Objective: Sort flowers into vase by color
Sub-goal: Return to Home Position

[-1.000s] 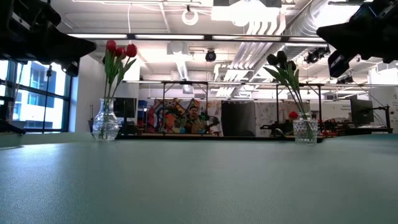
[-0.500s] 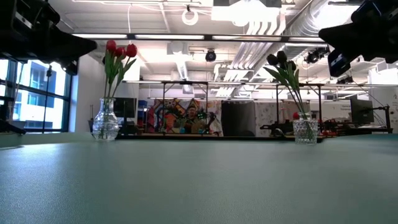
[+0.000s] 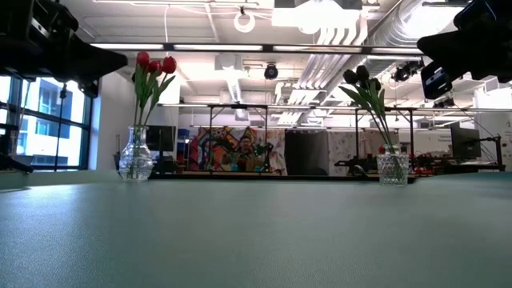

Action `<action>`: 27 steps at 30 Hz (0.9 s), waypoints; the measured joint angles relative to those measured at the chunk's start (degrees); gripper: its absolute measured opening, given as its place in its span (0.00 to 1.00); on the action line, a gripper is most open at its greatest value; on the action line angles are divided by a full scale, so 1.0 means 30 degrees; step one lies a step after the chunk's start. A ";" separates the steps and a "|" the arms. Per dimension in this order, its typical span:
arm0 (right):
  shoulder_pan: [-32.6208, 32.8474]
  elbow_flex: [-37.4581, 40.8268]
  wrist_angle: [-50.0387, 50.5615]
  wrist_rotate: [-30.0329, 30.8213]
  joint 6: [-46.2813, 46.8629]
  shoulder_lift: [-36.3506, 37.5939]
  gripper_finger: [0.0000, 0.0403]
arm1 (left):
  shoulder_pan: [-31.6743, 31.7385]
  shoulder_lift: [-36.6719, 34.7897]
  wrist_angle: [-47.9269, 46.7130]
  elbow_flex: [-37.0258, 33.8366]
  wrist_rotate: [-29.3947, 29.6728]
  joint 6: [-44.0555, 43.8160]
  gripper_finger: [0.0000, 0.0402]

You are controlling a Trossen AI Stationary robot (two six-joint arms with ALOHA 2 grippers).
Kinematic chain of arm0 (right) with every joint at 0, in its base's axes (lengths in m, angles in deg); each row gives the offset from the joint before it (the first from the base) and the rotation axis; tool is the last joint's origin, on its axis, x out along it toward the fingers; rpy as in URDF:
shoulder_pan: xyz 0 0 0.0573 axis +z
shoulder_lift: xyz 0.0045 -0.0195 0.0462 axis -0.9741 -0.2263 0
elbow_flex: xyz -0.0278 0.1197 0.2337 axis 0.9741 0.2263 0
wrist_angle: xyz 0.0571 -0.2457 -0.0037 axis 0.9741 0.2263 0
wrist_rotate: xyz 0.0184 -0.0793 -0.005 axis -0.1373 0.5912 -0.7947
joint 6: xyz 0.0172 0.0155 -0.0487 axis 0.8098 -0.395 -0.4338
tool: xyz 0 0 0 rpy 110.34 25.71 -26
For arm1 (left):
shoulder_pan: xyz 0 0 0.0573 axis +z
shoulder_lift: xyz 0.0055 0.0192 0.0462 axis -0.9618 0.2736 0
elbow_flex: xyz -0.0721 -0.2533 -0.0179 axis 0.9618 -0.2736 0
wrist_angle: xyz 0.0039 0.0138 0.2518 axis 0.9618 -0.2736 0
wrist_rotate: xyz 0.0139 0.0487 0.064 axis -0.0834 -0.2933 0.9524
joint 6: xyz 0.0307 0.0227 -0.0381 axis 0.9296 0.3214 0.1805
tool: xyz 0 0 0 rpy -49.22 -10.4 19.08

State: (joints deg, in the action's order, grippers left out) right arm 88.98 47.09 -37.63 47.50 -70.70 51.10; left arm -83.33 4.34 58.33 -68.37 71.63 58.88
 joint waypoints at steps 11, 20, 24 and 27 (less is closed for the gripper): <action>0.0000 -0.0185 0.0510 0.0015 -0.0069 -0.0007 0.00 | 0.0007 0.0000 0.0044 0.0000 0.0277 -0.0015 0.00; -0.0015 -0.2709 0.3705 0.0284 -0.1876 0.0022 0.00 | 0.0000 0.0007 0.0051 0.0000 0.0204 -0.0189 0.00; -0.0015 -0.2549 0.3267 0.0282 -0.2592 0.0022 0.00 | -0.0056 0.0000 0.0044 0.0000 0.0117 -0.0189 0.00; -0.0015 -0.1607 0.2118 0.0268 -0.2196 0.0000 0.00 | -0.0418 0.0004 0.0044 0.0000 0.0127 -0.0133 0.00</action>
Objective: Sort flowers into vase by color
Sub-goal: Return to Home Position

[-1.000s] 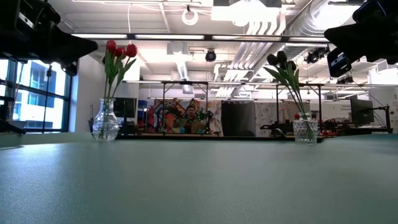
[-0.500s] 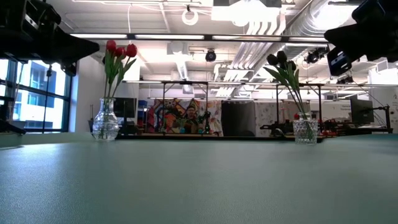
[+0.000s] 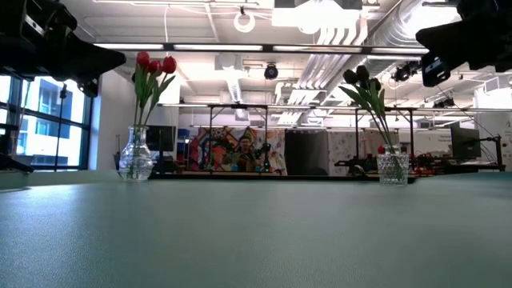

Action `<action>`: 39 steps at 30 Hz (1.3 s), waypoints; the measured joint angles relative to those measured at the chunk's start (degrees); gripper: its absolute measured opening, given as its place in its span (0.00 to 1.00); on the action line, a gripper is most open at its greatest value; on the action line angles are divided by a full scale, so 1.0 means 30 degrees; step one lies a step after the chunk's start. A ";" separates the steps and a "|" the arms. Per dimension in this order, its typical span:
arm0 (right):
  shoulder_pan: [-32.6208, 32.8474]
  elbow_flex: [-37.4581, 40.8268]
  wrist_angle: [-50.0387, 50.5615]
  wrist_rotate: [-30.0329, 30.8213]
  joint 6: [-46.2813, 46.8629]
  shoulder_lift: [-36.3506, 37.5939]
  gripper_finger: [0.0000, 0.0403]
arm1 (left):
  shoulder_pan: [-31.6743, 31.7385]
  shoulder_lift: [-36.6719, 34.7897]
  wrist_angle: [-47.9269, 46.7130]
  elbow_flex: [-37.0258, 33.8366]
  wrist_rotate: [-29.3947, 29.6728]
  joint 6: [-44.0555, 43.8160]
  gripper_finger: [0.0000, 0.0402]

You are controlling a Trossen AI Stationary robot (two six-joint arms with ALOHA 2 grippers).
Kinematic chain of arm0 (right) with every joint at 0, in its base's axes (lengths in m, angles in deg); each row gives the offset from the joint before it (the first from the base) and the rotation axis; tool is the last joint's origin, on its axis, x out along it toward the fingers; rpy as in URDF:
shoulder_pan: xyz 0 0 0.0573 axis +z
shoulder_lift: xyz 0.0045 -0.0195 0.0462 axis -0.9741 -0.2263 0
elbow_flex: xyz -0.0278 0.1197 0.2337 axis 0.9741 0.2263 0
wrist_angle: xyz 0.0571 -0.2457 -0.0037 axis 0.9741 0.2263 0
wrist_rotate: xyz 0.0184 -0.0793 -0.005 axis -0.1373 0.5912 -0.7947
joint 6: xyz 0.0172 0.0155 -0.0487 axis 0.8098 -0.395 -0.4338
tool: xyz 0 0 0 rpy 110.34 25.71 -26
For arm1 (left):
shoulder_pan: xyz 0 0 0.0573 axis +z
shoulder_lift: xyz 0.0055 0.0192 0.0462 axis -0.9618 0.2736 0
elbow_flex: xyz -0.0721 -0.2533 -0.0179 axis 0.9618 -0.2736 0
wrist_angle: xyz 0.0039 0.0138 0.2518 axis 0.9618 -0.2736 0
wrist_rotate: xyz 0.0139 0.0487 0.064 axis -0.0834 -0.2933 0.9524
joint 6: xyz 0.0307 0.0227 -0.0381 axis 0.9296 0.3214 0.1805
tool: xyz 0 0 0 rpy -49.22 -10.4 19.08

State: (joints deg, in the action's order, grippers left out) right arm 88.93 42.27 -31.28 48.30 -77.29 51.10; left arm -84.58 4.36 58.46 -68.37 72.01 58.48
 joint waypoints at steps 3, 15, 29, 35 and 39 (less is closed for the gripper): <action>0.0000 0.0814 -0.1445 -0.0355 0.0211 0.0007 0.00 | -0.0335 -0.0004 0.0000 0.0000 0.0077 0.0199 0.00; 0.0022 0.0854 -0.0879 -0.3396 0.1280 0.0693 0.00 | -0.0901 -0.0003 0.0087 0.0000 0.1244 0.0942 0.00; -0.0386 0.0570 0.0612 -0.1385 -0.0002 0.3631 0.00 | -0.0908 -0.0043 0.0166 0.0015 0.1629 0.1056 0.00; -0.0386 0.1600 -0.0812 -0.1164 0.0919 0.3595 0.00 | -0.0908 -0.0047 0.0153 0.0015 0.1658 0.1278 0.00; -0.0386 0.1600 -0.0967 -0.0754 0.0563 0.3640 0.00 | -0.0908 -0.0012 0.0153 0.0015 0.1669 0.1314 0.00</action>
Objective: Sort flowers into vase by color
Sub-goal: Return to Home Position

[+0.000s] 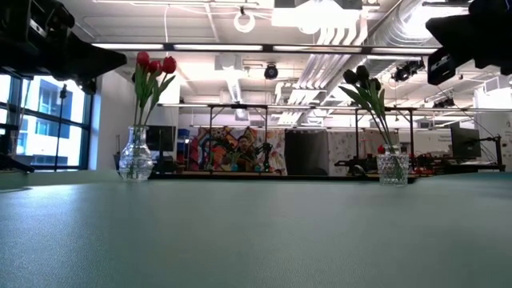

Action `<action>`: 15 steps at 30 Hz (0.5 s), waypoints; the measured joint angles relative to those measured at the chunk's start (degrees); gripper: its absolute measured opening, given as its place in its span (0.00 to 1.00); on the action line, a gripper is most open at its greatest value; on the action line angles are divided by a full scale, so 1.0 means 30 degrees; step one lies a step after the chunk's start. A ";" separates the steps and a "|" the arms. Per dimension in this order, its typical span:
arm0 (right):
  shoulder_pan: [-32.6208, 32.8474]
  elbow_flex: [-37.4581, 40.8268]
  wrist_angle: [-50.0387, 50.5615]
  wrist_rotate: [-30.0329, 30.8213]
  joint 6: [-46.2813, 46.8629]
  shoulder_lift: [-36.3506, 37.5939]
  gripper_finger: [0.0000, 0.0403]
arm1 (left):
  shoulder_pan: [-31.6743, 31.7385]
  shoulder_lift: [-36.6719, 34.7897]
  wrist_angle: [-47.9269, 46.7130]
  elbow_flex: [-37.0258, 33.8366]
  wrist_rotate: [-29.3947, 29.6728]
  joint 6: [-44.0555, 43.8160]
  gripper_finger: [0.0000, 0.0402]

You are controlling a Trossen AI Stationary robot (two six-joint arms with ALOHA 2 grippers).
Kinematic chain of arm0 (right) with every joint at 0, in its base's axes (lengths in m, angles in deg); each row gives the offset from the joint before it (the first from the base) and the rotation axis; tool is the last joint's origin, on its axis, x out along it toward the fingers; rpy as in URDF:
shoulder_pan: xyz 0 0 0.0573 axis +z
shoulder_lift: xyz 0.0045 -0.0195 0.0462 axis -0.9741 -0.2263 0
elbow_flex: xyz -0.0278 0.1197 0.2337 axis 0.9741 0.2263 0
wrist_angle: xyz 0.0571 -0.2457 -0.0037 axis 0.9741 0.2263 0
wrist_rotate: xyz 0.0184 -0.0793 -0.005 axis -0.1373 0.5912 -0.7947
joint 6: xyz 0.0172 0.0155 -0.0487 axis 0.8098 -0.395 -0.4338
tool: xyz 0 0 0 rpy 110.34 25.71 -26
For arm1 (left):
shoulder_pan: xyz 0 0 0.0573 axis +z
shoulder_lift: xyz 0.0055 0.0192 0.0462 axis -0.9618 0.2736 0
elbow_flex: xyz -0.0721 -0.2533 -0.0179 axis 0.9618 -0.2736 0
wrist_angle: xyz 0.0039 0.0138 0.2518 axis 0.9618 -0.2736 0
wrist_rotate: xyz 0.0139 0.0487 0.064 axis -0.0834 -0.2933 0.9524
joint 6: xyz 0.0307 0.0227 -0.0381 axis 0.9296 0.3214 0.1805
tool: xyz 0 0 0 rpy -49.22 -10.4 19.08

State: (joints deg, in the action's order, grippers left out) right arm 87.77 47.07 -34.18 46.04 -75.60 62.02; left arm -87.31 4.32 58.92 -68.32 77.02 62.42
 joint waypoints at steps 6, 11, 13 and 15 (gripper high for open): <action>0.0000 0.0004 0.0185 0.0999 0.0446 -0.0026 0.00 | 0.0015 0.0009 -0.0007 0.0000 0.0360 -0.0029 0.00; 0.0000 0.0007 0.0529 0.0967 0.1217 -0.0026 0.00 | 0.0015 0.0009 0.0000 0.0000 0.0360 0.0005 0.00; 0.0000 0.0007 0.0733 0.0967 0.1188 -0.0026 0.00 | 0.0015 0.0009 0.0000 0.0000 0.0360 0.0000 0.00; 0.0000 0.0007 0.0829 0.0967 0.1207 -0.0026 0.00 | 0.0015 0.0009 0.0000 0.0000 0.0360 -0.0007 0.00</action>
